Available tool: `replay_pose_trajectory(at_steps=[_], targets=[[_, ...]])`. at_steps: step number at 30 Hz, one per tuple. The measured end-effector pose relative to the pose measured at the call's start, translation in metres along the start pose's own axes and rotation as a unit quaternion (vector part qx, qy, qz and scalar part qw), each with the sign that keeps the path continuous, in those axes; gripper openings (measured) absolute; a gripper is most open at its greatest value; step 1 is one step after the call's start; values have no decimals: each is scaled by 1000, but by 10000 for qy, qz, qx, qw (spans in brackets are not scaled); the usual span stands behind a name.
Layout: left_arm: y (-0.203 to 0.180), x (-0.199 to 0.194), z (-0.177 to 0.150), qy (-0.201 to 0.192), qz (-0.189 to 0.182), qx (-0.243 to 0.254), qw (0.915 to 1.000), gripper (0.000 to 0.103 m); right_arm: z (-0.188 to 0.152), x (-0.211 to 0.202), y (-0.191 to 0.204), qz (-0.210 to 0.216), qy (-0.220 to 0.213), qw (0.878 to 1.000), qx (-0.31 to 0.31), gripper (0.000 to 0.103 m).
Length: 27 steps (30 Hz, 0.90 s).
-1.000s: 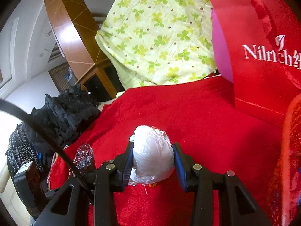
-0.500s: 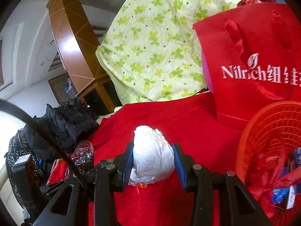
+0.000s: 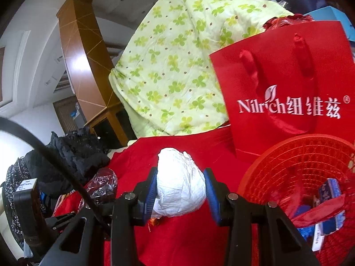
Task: Collect trash
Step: 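Carry the black bag with left tool while right tool carries white bag to basket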
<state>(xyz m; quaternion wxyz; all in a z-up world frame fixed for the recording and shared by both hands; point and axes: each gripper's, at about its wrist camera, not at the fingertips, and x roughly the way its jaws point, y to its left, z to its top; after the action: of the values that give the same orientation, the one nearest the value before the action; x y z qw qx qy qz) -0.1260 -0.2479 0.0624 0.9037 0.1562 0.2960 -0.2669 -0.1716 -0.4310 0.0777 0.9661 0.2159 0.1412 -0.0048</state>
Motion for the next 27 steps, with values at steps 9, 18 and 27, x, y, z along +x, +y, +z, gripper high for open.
replay_pose_trajectory(at_steps=[9,18,27], targets=[[-29,3,14,-45,-142,266,9995,42,5,-20,-28,-188,-183,9995,189,43],[-60,5,32,-114,-430,481,9979,42,7,-47,-67,-509,-420,9967,479,44],[-108,9,51,-223,-1289,647,9893,42,8,-82,-118,-903,-707,9880,1033,45]])
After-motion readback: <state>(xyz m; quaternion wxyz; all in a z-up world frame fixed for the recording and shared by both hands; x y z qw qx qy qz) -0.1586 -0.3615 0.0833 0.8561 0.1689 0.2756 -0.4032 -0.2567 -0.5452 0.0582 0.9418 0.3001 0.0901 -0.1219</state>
